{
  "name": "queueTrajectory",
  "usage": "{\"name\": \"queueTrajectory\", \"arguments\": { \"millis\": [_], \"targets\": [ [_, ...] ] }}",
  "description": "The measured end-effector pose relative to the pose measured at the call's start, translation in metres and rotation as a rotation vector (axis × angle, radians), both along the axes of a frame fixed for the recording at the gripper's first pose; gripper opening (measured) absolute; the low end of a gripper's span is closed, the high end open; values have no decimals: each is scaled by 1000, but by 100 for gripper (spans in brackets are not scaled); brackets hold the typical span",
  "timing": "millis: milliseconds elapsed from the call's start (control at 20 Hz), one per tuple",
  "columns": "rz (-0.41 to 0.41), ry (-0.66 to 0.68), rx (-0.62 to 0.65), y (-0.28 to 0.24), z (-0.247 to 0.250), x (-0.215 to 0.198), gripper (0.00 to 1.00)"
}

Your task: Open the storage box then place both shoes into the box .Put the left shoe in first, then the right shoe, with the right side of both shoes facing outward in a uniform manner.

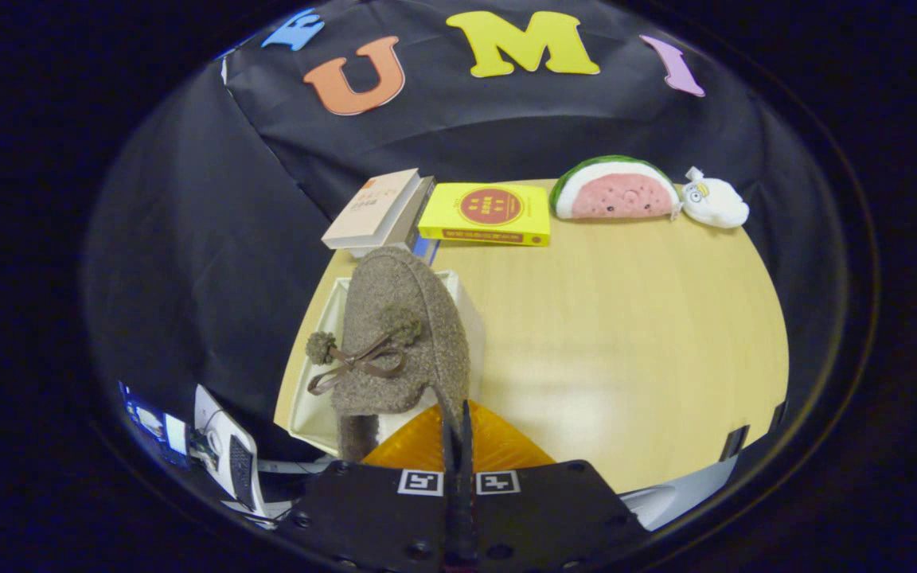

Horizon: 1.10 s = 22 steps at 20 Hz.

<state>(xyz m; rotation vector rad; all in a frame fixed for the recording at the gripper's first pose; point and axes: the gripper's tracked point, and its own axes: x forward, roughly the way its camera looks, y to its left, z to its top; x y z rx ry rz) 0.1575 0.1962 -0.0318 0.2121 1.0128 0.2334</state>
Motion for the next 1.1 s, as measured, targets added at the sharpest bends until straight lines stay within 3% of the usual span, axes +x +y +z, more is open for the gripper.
{"name": "queueTrajectory", "arguments": {
  "millis": [350,600,850,1100],
  "targets": [
    [-81,-16,-5,63,-54,23,0],
    [-156,-42,-94,55,-90,31,0],
    [-188,-134,-169,50,-90,33,1],
    [-202,-173,-139,51,-89,31,7]
  ]
}}
